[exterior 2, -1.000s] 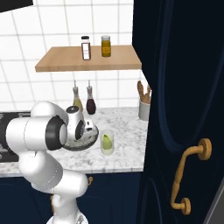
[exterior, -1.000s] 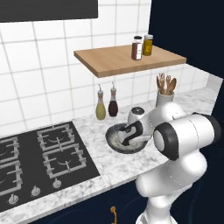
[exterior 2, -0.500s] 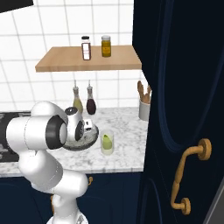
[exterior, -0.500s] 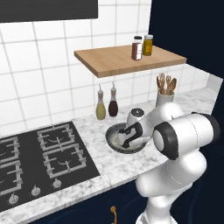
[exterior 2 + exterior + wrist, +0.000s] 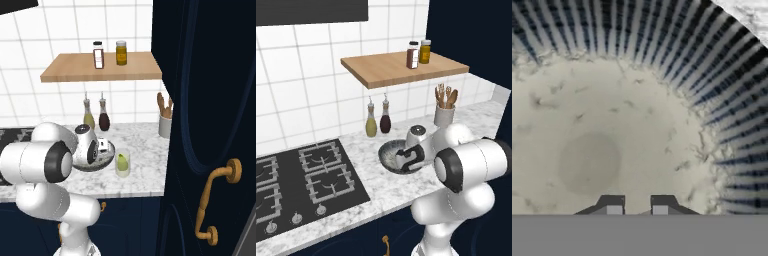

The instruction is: Grab a lemon wedge from the fridge and one ice cube from the ice bowl, and put them in the glass of lemonade.

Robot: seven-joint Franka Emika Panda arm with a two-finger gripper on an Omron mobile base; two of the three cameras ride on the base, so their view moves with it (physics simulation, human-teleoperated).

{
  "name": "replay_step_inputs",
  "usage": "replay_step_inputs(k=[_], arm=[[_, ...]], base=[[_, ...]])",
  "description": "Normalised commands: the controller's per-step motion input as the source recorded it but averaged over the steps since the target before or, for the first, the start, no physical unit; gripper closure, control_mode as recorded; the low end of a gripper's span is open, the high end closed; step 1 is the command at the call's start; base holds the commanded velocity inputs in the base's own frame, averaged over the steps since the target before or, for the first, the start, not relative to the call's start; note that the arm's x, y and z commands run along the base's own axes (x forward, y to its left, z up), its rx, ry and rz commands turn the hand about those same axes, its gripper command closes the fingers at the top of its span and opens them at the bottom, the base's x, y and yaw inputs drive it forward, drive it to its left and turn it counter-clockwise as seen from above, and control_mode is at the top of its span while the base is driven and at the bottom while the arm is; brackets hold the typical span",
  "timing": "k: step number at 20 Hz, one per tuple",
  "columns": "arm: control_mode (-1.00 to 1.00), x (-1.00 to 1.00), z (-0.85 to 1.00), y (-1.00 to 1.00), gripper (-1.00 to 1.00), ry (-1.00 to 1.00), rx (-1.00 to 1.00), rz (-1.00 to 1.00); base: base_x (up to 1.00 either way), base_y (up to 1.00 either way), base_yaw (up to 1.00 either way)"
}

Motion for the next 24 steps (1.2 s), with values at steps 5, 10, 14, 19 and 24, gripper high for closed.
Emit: replay_step_inputs(k=[5,10,14,19,24], arm=[[-1.00,-0.01,0.89,0.08,1.00,-0.12,0.00,-0.04],[-1.00,-0.15,0.96,-0.45,1.00,-0.02,-0.01,-0.03],[-1.00,-0.15,0.92,-0.90,1.00,-0.15,0.02,-0.04],[-1.00,-0.01,0.54,-0.93,1.00,-0.08,0.01,-0.08],[-1.00,0.00,-0.16,-0.51,1.00,0.02,0.00,-0.09]], base=[[0.00,0.00,0.00],[0.00,0.00,0.00],[0.00,0.00,0.00],[0.00,0.00,0.00],[0.00,0.00,0.00]])
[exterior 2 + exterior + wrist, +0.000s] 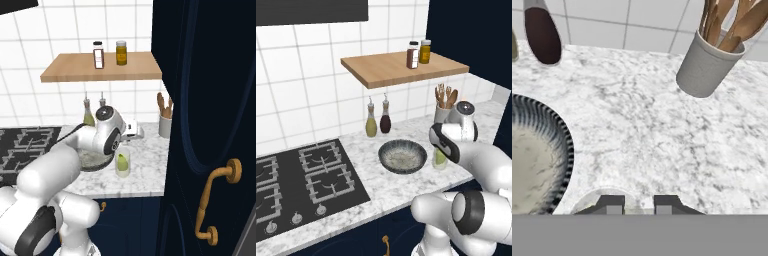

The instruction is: Grab a lemon wedge from the fridge and one ice cube from the ice bowl, and put them in the glass of lemonade.

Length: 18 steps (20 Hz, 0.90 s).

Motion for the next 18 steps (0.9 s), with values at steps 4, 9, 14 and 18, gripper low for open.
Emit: replay_step_inputs(k=[4,9,14,18], arm=[[-1.00,0.00,-0.19,0.05,1.00,0.00,0.00,-0.01],[-1.00,0.00,-0.38,0.17,1.00,0.00,0.00,0.00],[-1.00,0.05,-0.37,0.00,1.00,0.00,0.00,0.00],[-1.00,0.22,-0.12,0.00,1.00,0.00,0.00,0.00]], base=[[0.00,0.00,0.00],[0.00,0.00,0.00],[0.00,0.00,0.00],[0.00,0.00,0.00]])
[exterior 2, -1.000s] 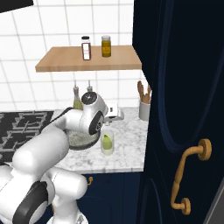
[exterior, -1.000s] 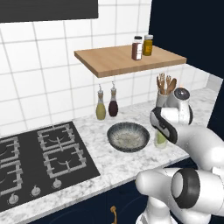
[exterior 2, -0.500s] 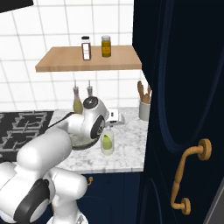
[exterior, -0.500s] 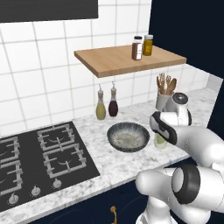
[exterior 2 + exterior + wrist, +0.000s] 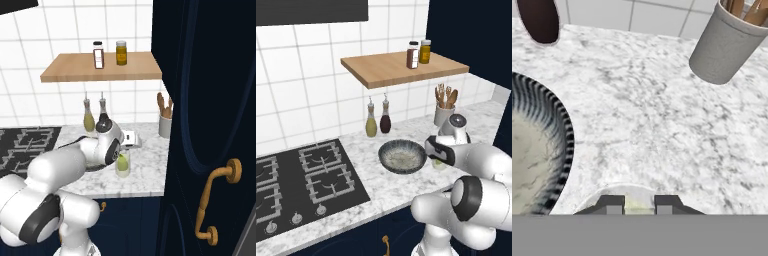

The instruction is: Grab a lemon wedge from the fridge and one ice cube from the ice bowl, and put them in the glass of lemonade.

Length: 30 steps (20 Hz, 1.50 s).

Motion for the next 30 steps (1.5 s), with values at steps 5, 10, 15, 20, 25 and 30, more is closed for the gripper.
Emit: replay_step_inputs(k=[5,10,15,20,25,30], arm=[[-1.00,0.16,-0.02,0.02,-1.00,0.00,0.00,-0.01],[-1.00,0.04,0.16,0.00,-1.00,0.04,0.00,0.00],[-1.00,-0.10,0.65,0.00,-1.00,0.00,0.00,-0.06],[-1.00,-0.45,0.83,0.00,-1.00,-0.14,0.00,-0.02],[-1.00,-1.00,0.86,0.06,-1.00,-0.49,0.00,0.07],[-1.00,-1.00,0.84,0.23,-1.00,-0.56,-0.08,0.09]], base=[[0.00,0.00,0.00],[0.00,0.00,0.00],[0.00,0.00,0.00],[0.00,0.00,0.00],[0.00,0.00,0.00],[0.00,0.00,0.00]])
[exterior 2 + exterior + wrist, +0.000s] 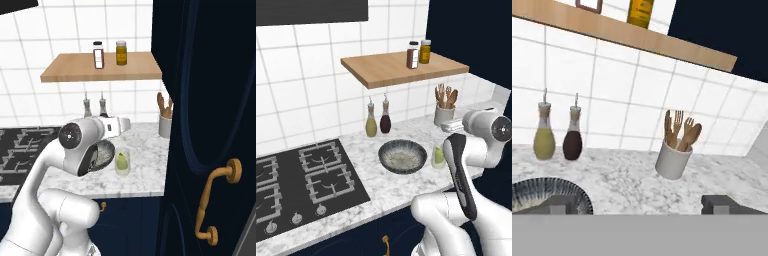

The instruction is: Grab a lemon wedge from the fridge and one ice cube from the ice bowl, and put them in the glass of lemonade.

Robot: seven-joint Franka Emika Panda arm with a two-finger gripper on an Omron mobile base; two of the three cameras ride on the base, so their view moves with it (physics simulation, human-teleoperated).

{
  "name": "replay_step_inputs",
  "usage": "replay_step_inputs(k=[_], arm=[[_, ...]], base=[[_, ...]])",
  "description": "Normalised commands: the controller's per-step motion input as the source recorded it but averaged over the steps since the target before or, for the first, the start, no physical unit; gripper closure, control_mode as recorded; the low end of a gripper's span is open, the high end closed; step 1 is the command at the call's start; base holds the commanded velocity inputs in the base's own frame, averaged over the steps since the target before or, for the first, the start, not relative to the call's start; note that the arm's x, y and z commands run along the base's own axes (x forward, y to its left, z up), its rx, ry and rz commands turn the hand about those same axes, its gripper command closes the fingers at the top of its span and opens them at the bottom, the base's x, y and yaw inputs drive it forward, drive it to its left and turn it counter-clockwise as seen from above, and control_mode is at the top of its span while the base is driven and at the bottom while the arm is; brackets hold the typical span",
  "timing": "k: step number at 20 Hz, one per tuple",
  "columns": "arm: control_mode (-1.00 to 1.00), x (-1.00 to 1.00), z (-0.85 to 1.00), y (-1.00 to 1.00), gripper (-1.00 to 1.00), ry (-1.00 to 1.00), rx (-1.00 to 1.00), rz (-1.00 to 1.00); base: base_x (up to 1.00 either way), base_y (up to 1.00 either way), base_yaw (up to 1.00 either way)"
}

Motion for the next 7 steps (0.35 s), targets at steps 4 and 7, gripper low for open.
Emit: replay_step_inputs(k=[4,7], arm=[[-1.00,-1.00,1.00,0.50,-1.00,-0.51,-0.20,0.13],[-1.00,-1.00,1.00,0.63,-1.00,-0.57,-0.25,0.11]], base=[[0.00,0.00,0.00],[0.00,0.00,0.00]])
